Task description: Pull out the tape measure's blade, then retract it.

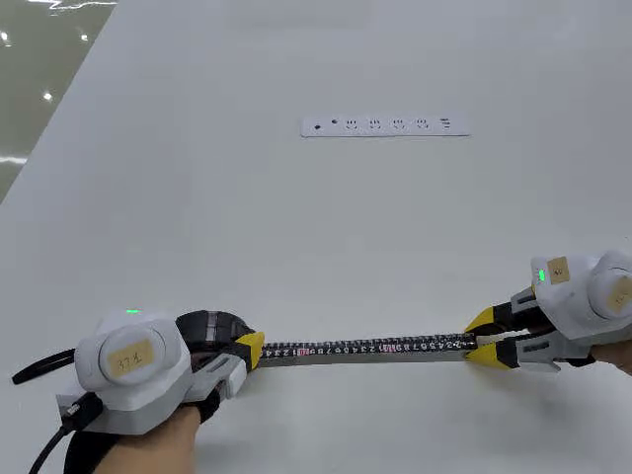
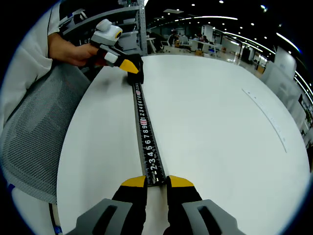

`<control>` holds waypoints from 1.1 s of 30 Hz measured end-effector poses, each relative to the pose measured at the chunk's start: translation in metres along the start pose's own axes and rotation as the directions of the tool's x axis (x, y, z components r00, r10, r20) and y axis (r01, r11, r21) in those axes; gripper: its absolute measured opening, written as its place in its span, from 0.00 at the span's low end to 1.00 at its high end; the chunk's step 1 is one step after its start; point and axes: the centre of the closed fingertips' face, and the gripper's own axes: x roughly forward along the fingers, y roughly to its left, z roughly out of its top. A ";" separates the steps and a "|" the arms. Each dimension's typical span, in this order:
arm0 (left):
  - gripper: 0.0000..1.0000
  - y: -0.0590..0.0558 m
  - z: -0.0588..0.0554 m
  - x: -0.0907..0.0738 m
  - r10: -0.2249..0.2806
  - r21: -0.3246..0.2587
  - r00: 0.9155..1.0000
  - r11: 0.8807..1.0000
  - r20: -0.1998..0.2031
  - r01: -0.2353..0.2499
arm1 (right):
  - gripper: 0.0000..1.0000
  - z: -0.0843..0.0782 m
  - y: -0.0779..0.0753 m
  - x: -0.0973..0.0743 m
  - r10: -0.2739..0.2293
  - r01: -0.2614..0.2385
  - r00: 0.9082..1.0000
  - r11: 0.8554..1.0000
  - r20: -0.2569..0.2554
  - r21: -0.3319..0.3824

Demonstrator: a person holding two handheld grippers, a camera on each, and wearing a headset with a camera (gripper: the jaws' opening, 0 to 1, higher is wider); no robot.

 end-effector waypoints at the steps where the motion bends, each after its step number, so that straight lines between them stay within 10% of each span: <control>1: 0.58 0.000 0.000 0.000 0.000 0.001 1.000 1.000 0.000 0.000 | 0.13 0.000 0.000 0.000 0.000 0.000 1.000 1.000 0.000 -0.004; 33: 0.58 0.001 -0.001 -0.002 -0.034 -0.044 0.999 0.998 -0.001 0.034 | 0.12 0.039 0.007 0.031 0.038 -0.037 0.998 0.999 0.040 -0.027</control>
